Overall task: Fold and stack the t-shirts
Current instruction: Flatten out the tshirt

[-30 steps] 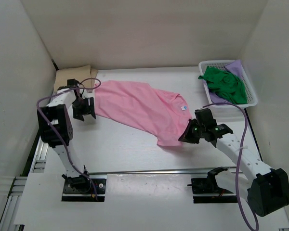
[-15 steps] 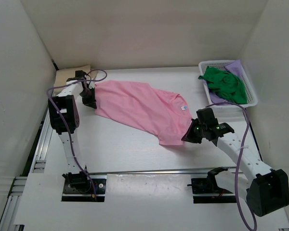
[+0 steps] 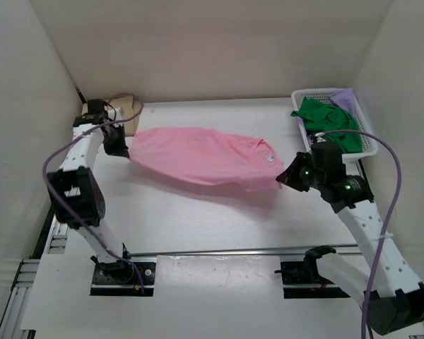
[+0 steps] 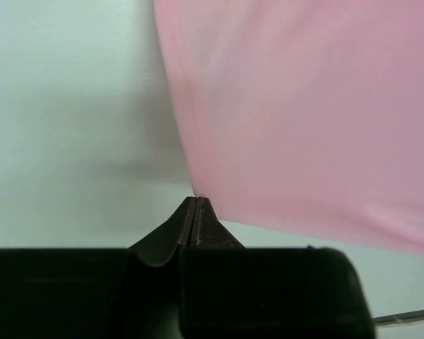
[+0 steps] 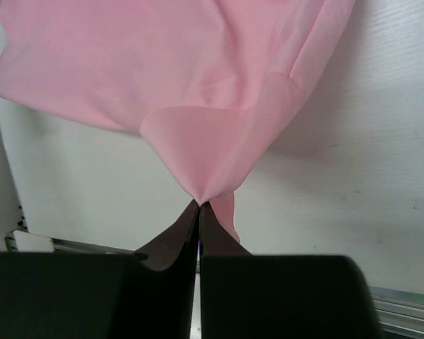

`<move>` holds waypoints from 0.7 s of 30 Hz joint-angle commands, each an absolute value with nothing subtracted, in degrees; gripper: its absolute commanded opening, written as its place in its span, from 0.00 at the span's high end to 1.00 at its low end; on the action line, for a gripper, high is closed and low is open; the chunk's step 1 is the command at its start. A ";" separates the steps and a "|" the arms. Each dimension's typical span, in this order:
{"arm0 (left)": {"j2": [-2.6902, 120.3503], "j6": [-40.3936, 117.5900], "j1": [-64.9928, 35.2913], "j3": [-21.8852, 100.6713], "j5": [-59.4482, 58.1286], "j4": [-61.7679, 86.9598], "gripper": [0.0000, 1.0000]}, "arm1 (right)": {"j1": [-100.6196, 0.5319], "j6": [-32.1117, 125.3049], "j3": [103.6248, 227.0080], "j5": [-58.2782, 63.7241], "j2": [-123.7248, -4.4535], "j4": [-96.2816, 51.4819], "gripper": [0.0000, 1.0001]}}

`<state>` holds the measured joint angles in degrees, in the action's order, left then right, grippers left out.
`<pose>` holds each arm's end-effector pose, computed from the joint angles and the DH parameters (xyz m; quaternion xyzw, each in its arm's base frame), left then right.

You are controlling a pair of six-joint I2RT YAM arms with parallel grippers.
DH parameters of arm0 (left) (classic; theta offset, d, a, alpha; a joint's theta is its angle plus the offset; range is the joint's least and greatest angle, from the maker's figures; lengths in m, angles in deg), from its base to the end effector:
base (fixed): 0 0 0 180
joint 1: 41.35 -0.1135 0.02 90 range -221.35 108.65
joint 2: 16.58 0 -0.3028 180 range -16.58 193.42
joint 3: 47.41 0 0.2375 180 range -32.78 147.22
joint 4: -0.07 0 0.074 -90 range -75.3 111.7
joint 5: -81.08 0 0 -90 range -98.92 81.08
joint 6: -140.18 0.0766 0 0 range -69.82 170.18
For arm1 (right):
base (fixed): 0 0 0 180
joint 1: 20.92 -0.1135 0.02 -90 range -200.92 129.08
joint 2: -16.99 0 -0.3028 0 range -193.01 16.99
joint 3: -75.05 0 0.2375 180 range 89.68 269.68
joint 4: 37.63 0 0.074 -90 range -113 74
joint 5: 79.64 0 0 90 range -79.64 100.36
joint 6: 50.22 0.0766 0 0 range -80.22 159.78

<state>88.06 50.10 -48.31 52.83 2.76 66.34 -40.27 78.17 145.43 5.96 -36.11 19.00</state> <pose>0.3817 0.0310 0.2476 -0.0432 0.9799 -0.0901 0.1727 0.1691 0.0656 0.3308 0.1332 0.8935 0.2368 0.3576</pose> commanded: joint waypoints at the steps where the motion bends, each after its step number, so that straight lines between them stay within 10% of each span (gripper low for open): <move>1: 73.53 50.18 -48.12 55.45 2.15 70.67 0.90 | -39.99 75.91 151.20 4.39 -30.75 20.95 1.00; 11: 70.16 50.18 -46.98 71.37 3.30 76.92 0.90 | -39.99 73.62 162.63 7.38 -27.82 23.59 1.00; 21: 113.90 50.18 -40.57 100.86 -4.87 80.87 0.86 | -37.62 73.09 152.71 7.56 -45.04 15.34 1.00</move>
<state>104.15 50.17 -42.91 91.32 -0.71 76.08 -39.24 74.48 154.96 7.40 -39.93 19.92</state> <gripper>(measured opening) 0.125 0.003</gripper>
